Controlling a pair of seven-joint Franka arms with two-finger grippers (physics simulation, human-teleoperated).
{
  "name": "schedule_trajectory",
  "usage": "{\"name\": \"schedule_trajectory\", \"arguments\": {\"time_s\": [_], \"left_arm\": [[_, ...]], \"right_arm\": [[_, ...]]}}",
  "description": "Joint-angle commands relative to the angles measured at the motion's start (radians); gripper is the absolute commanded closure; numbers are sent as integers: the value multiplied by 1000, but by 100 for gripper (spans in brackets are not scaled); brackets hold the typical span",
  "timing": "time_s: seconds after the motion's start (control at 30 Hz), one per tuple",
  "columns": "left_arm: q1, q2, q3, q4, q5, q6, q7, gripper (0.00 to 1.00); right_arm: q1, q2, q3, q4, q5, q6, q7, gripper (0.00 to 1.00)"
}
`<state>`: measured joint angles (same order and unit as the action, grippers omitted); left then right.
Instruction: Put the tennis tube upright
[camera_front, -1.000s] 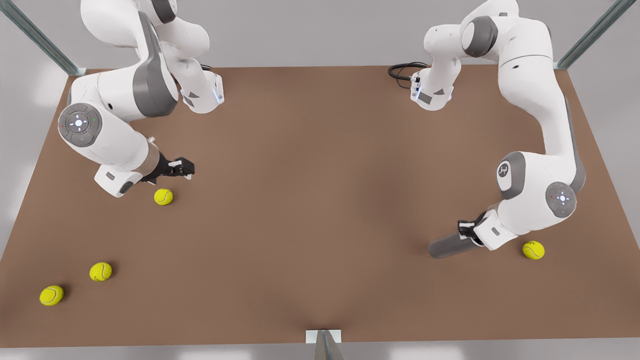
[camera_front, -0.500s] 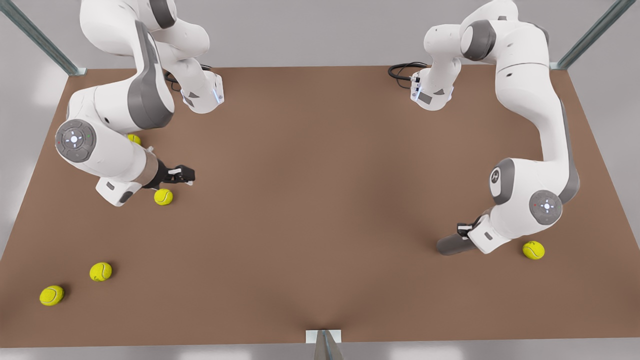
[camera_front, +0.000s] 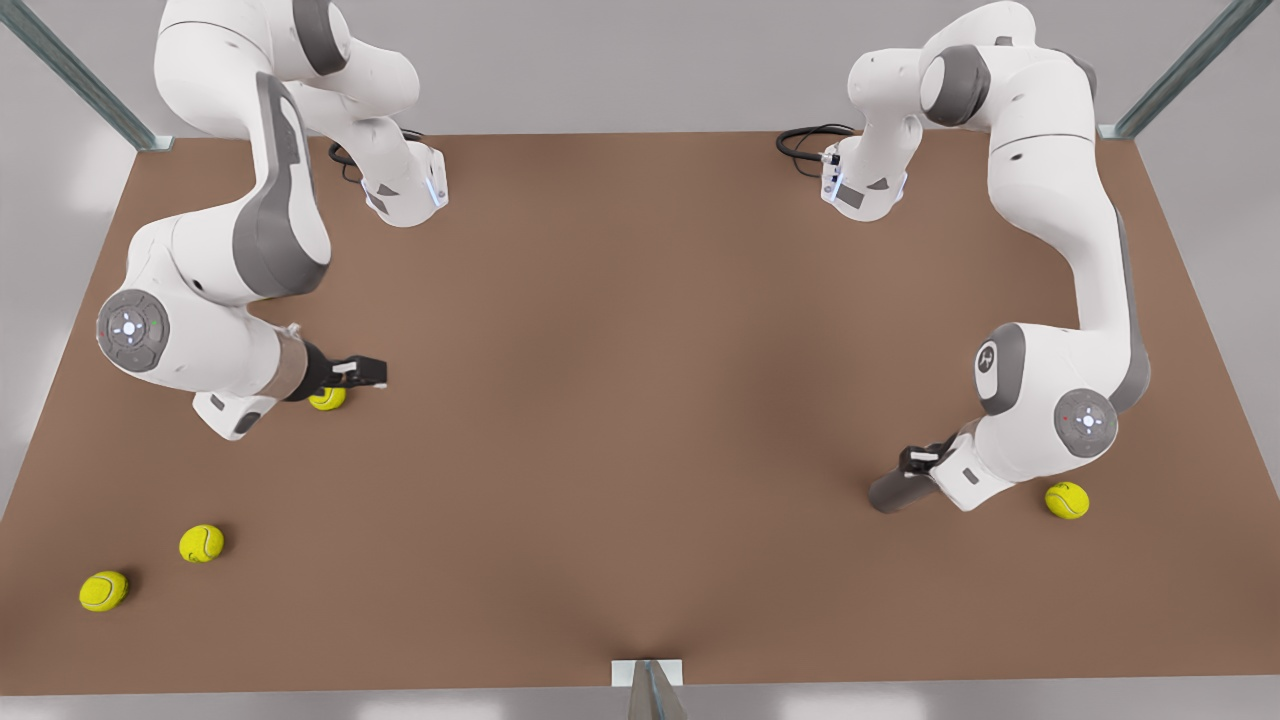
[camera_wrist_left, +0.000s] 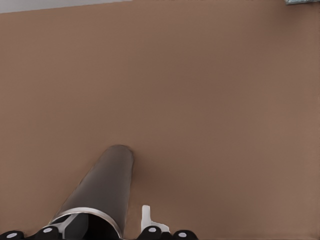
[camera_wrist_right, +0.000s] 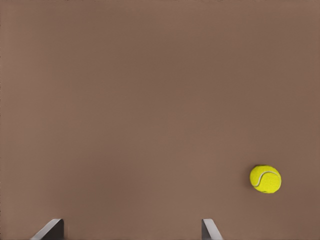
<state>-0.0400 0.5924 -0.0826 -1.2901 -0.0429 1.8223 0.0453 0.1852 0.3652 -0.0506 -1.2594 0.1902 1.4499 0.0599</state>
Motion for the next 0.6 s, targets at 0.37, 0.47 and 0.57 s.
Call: {"name": "schedule_trajectory", "arguments": {"time_s": [0.37,0.47,0.57], "left_arm": [[-4,-31,0,5,26,-24,-2,0],[-1,-45,1,112,26,-192,-2,0],[20,-80,-3,141,29,-267,-1,0]], "right_arm": [[-69,11,11,-3,-193,122,-11,0],[-69,12,11,-3,-196,122,-12,0],[-69,12,11,-5,-196,121,-12,0]]}}
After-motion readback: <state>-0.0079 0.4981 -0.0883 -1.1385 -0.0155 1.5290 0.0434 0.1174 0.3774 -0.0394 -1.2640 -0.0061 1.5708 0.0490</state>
